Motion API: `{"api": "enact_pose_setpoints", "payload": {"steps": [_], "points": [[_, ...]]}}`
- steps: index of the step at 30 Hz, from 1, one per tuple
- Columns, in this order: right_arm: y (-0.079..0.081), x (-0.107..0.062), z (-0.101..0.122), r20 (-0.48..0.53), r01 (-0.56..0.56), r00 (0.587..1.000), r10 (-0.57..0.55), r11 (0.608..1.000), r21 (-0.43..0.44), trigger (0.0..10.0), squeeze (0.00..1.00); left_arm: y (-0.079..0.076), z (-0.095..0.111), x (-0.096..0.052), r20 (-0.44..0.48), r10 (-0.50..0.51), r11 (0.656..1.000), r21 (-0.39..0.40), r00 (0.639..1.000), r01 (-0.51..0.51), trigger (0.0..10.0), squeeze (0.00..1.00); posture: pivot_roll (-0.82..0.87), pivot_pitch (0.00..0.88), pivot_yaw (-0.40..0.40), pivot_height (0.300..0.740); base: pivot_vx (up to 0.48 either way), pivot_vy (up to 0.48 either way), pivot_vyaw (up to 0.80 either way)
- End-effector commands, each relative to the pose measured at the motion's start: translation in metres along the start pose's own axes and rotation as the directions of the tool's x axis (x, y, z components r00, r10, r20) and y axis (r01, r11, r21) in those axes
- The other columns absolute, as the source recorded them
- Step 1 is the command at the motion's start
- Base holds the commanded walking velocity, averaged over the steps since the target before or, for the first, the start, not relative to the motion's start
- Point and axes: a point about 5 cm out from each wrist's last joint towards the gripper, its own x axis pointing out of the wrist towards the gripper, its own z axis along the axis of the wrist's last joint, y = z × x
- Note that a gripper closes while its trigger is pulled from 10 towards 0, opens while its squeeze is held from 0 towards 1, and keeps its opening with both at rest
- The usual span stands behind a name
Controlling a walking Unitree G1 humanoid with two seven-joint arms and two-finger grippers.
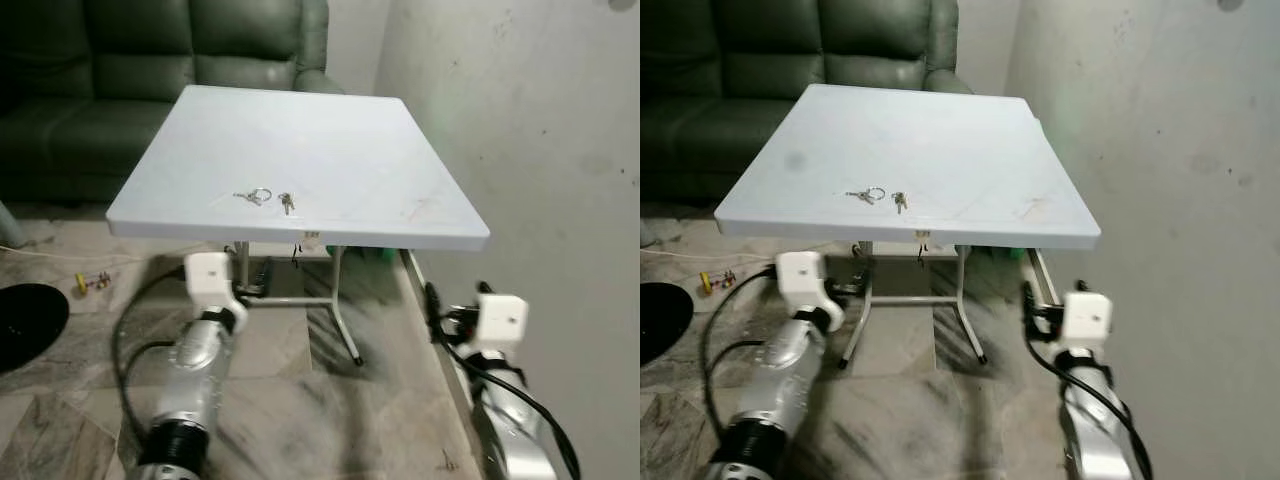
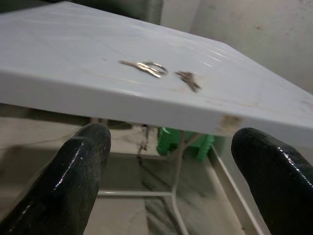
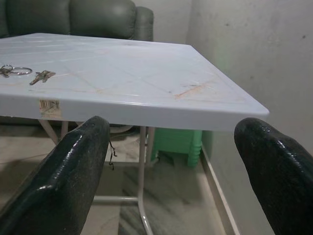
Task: Hang keys on a hook
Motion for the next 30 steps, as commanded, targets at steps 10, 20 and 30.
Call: {"api": "enact_pose_setpoints", "payload": {"steps": [10, 20, 30], "points": [[-0.0102, -0.0003, 0.0027, 0.000, 0.029, 1.000, -0.029, 1.000, -0.010, 10.0, 0.00, -0.0124, 0.0016, 0.0034, 0.002, -0.033, 0.999, -0.009, 0.999, 0.033, 10.0, 0.00, 0.05, 0.000, -0.066, 0.740, 0.000, 0.373, 0.00], [-0.0093, 0.0006, 0.0036, 0.002, 0.026, 1.000, -0.026, 1.000, -0.006, 10.0, 0.00, -0.0136, 0.0022, 0.0042, 0.002, -0.035, 0.999, -0.011, 0.999, 0.035, 10.0, 0.00, 0.05, 0.000, -0.067, 0.740, 0.000, 0.373, 0.00], [-0.0083, 0.0015, 0.0038, 0.004, 0.022, 1.000, -0.022, 1.000, -0.008, 10.0, 0.00, -0.0149, 0.0020, 0.0050, 0.001, -0.036, 0.999, -0.017, 0.999, 0.036, 10.0, 0.00, 0.05, 0.000, -0.066, 0.740, 0.000, 0.374, 0.00]]}}
